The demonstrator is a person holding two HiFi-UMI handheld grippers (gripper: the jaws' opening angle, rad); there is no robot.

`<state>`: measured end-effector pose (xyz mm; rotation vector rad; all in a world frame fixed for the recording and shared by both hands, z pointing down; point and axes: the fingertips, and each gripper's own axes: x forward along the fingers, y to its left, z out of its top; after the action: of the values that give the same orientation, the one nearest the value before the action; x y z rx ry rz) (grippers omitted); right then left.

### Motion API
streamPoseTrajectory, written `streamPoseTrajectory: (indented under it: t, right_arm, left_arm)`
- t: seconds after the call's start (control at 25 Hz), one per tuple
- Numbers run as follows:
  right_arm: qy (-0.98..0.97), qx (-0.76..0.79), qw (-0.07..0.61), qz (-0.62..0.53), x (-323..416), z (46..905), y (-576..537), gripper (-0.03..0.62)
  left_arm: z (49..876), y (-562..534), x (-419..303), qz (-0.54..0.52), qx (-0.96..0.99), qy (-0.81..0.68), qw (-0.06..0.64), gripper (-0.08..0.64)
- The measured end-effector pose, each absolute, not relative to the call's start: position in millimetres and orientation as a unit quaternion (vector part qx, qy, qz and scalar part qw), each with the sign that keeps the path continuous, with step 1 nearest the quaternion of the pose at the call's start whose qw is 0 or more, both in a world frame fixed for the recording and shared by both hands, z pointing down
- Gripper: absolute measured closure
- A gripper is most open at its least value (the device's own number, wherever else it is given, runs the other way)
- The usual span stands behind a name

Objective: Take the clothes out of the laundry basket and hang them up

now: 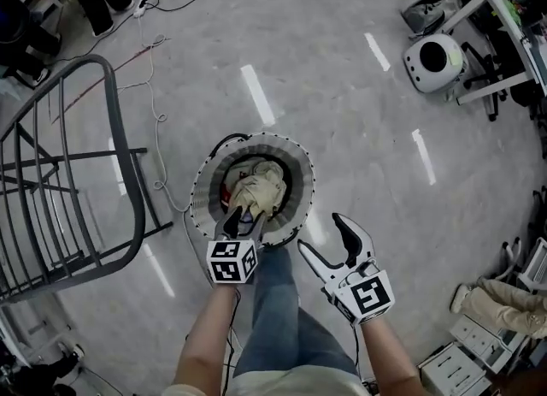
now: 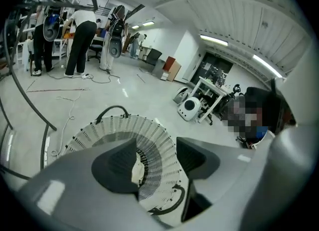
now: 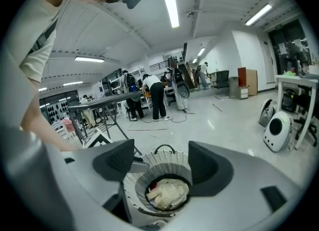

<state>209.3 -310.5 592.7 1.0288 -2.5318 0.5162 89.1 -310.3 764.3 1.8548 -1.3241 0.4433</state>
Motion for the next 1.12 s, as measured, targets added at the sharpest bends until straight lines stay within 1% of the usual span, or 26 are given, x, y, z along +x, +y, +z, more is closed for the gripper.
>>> streamPoseTrajectory:
  t: [0.32, 0.6, 0.96, 1.04, 1.12]
  right_arm:
    - [-0.883, 0.370, 0.189, 0.217, 212, 685, -325, 0.267]
    - [-0.877, 0.368, 0.198, 0.236, 219, 753, -329, 0.268]
    - [-0.871, 0.376, 0.182, 0.257, 222, 805, -336, 0.270]
    - [-0.870, 0.376, 0.182, 0.262, 222, 814, -335, 0.270]
    - [-0.867, 0.376, 0.187, 0.267, 224, 821, -333, 0.269]
  left_arm:
    - [907, -316, 95, 0.248, 0.709, -0.498, 0.434, 0.316]
    - [1007, -317, 98, 0.284, 0.675, -0.494, 0.468, 0.342]
    - [1101, -314, 90, 0.339, 0.632, -0.486, 0.500, 0.350]
    - [1113, -311, 89, 0.352, 0.628, -0.479, 0.502, 0.367]
    - [1119, -309, 87, 0.359, 0.624, -0.481, 0.501, 0.408]
